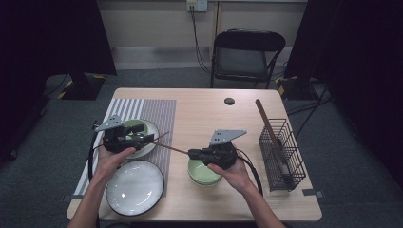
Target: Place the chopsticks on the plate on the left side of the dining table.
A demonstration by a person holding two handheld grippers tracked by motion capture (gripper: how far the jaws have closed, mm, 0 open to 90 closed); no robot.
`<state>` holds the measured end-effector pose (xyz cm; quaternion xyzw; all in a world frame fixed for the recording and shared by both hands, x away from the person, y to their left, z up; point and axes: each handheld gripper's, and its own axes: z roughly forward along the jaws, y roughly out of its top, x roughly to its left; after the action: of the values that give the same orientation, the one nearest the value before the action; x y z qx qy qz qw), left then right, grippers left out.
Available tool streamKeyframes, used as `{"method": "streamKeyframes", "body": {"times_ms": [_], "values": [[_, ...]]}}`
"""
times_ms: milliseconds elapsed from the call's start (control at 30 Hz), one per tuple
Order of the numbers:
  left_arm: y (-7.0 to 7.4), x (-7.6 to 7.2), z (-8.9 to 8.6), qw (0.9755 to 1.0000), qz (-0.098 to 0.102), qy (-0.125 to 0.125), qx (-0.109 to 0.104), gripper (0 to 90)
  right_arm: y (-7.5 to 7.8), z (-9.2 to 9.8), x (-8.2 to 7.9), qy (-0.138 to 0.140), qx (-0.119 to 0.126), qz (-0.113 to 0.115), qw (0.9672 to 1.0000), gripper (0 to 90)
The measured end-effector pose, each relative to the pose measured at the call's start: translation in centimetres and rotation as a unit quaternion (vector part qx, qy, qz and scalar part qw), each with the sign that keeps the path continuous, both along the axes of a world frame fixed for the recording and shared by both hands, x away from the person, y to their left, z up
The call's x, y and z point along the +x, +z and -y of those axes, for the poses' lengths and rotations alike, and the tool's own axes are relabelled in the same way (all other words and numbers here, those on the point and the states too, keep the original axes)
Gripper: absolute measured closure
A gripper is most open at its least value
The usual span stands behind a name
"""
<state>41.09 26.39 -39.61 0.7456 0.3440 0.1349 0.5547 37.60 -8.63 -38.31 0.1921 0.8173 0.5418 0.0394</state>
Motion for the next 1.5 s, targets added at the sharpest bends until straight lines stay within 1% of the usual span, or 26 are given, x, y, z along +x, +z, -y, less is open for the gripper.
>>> {"method": "streamKeyframes", "body": {"times_ms": [100,167,300,500,533,567,600,633,667,733,800,833,900,1000,1133,1200,1300,1367,1433,1500], "values": [[-0.1,0.0,0.2,0.9999,0.003,-0.002,0.011,32.6,0.0,0.1,0.1,0.001,0.002,0.000,1.0000,86.6],[-0.1,0.0,0.3,1.0000,-0.001,-0.001,0.005,32.8,0.1,0.2,0.1,-0.001,0.003,-0.001,1.0000,86.6],[-0.1,0.0,0.3,0.9999,-0.001,-0.012,0.007,31.7,0.0,0.2,0.1,0.002,0.002,-0.001,1.0000,86.6],[-0.2,0.1,0.4,0.9999,-0.004,-0.013,0.008,29.4,-0.2,0.2,0.2,0.004,0.004,-0.006,1.0000,86.6],[-0.1,0.0,0.4,0.9999,-0.001,-0.014,0.010,29.4,-0.2,0.2,0.2,0.004,0.005,-0.007,1.0000,86.6],[0.1,-0.2,0.5,0.9998,0.000,-0.017,0.008,29.3,-0.3,0.2,0.3,0.002,0.003,-0.008,1.0000,86.6],[0.3,-0.2,0.6,0.9998,0.000,-0.020,0.009,29.4,-0.3,0.2,0.3,0.002,0.002,-0.007,1.0000,86.6],[0.7,-0.3,0.6,0.9996,-0.004,-0.028,0.008,29.3,-0.3,0.3,0.3,0.002,0.003,-0.008,1.0000,86.5],[0.9,-0.4,0.6,0.9995,0.000,-0.031,0.007,29.2,-0.4,0.3,0.4,0.003,0.003,-0.010,0.9999,86.6],[1.6,-0.8,0.8,0.9993,0.014,-0.035,0.008,29.2,-0.5,0.3,0.5,0.002,0.001,-0.013,0.9999,86.5],[1.9,-1.1,1.1,0.9986,0.023,-0.046,0.004,29.0,-0.5,0.4,0.6,0.000,0.002,-0.017,0.9998,86.5],[2.0,-1.3,1.4,0.9983,0.025,-0.053,0.000,29.0,-0.5,0.5,0.6,-0.003,0.003,-0.016,0.9999,86.6],[1.8,-1.3,1.9,0.9977,0.026,-0.062,0.007,28.2,-0.4,0.6,0.7,-0.004,0.004,-0.016,0.9999,86.6],[1.5,-1.3,2.7,0.9965,0.034,-0.074,0.022,26.5,-0.1,0.9,0.7,-0.010,0.006,-0.012,0.9999,86.6],[1.1,-1.3,3.5,0.9956,0.038,-0.076,0.038,25.9,-0.1,0.9,0.7,-0.013,0.006,-0.013,0.9998,86.6],[0.8,-1.3,3.9,0.9948,0.043,-0.077,0.051,25.9,-0.1,0.9,0.7,-0.013,0.005,-0.014,0.9998,86.6],[0.4,-1.2,4.2,0.9933,0.042,-0.081,0.070,27.2,0.0,0.7,0.6,-0.012,0.004,-0.011,0.9999,86.6],[0.2,-1.2,4.3,0.9924,0.046,-0.085,0.077,27.6,0.2,0.8,0.5,-0.012,0.003,-0.010,0.9999,86.6],[0.0,-1.2,4.5,0.9924,0.044,-0.087,0.076,28.1,0.3,0.8,0.5,-0.013,0.000,-0.011,0.9998,86.6],[-0.2,-1.2,4.6,0.9908,0.046,-0.091,0.089,30.7,0.3,0.8,0.5,-0.015,-0.002,-0.013,0.9998,86.6]]}}
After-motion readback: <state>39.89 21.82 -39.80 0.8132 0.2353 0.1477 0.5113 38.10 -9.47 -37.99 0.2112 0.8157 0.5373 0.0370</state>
